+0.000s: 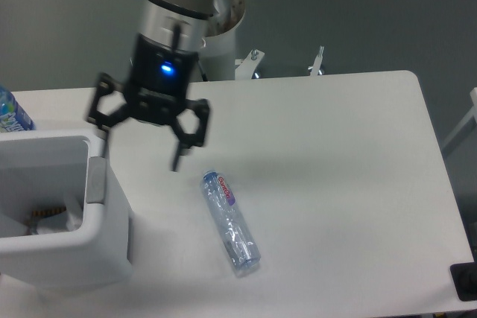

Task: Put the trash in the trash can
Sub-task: 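Move the open gripper over the clear plastic water bottle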

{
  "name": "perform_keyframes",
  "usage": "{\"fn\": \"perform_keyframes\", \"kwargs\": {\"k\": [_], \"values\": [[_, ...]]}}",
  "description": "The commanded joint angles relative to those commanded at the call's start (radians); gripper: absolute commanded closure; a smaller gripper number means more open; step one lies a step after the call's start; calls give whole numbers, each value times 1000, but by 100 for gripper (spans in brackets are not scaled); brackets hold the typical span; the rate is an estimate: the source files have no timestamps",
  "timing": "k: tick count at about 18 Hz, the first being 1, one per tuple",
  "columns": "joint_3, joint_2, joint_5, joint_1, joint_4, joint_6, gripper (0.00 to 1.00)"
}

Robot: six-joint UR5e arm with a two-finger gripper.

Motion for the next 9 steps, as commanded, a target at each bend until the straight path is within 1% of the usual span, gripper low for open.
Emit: {"fn": "perform_keyframes", "kwargs": {"k": [2, 4, 8, 9], "values": [[1, -26, 66, 15, 0, -5, 0], [11, -69, 127, 17, 0, -9, 0], [14, -152, 219, 15, 2, 2, 0], [20, -173, 226, 15, 2, 2, 0]]}}
